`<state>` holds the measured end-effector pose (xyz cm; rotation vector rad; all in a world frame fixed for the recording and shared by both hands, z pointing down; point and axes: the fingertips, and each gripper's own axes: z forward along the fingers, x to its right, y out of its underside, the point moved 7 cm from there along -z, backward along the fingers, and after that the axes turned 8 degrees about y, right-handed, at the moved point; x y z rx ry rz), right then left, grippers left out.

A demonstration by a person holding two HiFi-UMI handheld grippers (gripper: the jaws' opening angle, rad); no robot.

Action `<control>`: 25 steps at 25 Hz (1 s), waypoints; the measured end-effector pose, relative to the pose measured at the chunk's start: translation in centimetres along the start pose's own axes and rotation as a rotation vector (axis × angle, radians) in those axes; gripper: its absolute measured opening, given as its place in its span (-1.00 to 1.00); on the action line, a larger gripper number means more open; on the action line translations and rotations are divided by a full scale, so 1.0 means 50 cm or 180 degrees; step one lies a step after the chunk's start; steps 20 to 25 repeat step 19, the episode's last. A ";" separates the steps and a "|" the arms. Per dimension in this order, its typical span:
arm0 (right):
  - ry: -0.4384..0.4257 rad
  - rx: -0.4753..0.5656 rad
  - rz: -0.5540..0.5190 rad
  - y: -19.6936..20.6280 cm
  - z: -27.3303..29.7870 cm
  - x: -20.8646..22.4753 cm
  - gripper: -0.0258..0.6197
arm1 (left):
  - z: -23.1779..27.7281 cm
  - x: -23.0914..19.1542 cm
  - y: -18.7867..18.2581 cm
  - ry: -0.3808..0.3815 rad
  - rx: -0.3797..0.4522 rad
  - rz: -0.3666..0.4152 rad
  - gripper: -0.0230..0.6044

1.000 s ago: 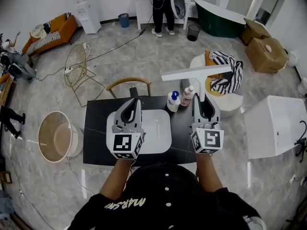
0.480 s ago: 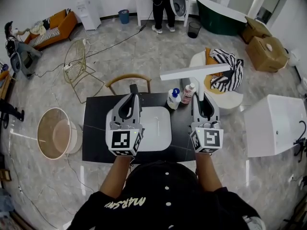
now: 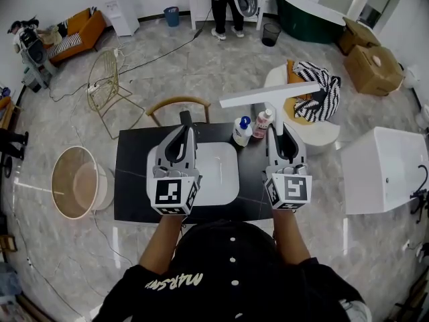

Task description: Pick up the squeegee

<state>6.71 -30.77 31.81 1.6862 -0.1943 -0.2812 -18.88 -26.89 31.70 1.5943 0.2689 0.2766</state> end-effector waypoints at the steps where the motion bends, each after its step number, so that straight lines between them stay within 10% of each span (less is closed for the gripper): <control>1: -0.0006 -0.0002 0.0002 0.001 0.000 -0.001 -0.66 | 0.000 0.001 0.001 0.0001 -0.0001 0.0000 -0.86; 25: -0.0018 -0.0008 0.0001 -0.001 -0.001 -0.001 -0.66 | 0.002 0.003 0.003 0.0001 0.0000 -0.0038 -0.86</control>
